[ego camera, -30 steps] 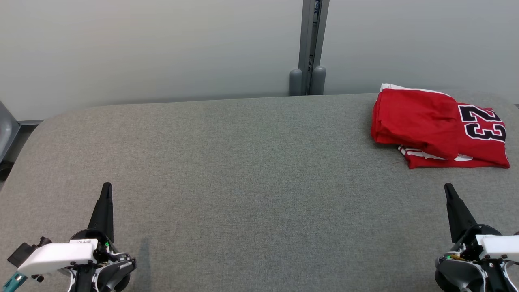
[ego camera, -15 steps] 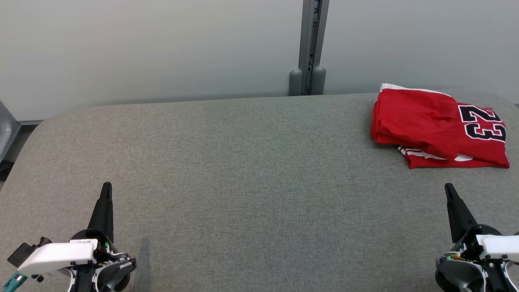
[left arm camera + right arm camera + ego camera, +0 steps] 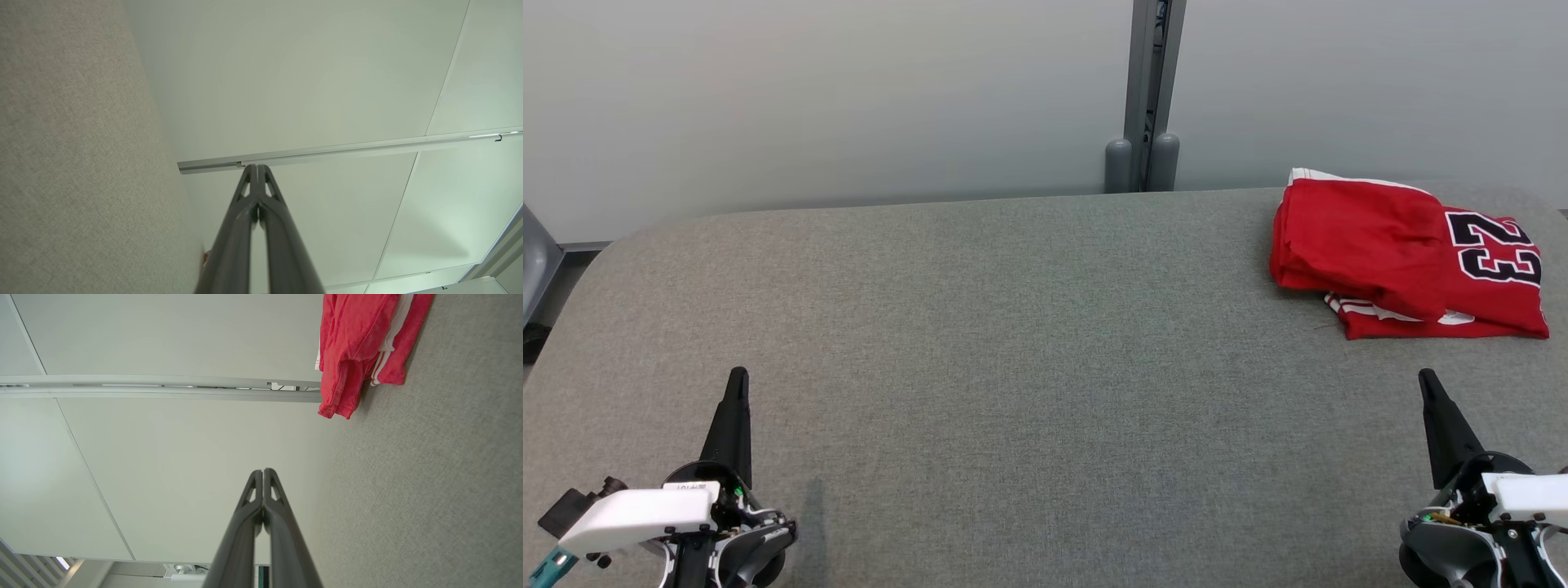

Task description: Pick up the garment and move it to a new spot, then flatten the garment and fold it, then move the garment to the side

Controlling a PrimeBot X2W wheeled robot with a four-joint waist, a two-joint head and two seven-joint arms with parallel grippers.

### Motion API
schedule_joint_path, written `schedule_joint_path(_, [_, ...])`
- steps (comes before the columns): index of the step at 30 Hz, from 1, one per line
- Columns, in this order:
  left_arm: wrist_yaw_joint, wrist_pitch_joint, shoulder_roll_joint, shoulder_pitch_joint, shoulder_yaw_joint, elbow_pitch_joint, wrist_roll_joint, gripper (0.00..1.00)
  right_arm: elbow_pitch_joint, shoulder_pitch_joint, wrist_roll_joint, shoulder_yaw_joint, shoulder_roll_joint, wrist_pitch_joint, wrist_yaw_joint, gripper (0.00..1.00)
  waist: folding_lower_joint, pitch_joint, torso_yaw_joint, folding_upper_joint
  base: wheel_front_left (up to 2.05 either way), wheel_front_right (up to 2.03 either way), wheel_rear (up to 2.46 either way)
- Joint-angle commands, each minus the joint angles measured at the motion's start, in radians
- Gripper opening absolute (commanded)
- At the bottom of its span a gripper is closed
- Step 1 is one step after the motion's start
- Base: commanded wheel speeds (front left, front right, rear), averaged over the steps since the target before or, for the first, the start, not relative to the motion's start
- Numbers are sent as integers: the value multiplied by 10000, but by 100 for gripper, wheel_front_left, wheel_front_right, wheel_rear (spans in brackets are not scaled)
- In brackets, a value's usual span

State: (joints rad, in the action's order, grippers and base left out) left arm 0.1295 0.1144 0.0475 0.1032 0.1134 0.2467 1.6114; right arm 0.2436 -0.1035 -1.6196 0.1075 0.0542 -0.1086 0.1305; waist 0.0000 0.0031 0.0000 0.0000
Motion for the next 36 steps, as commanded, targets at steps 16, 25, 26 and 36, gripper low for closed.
schedule_joint_path(16, [21,33,53,118,29,-27,25,0,25,-91,46,33,10,-52,4,0,0,0,0,0,0,0,0])
schedule_joint_path(25, [21,32,53,118,28,-27,26,0,25,-93,52,41,6,-62,4,0,0,0,0,0,0,0,0])
schedule_joint_path(26, [21,32,53,118,28,-27,26,0,25,-93,49,41,5,-61,4,0,0,0,0,0,0,0,0])
schedule_joint_path(36, [21,31,53,118,27,-28,27,0,26,-94,57,47,3,-65,4,0,0,0,0,0,0,0,0])
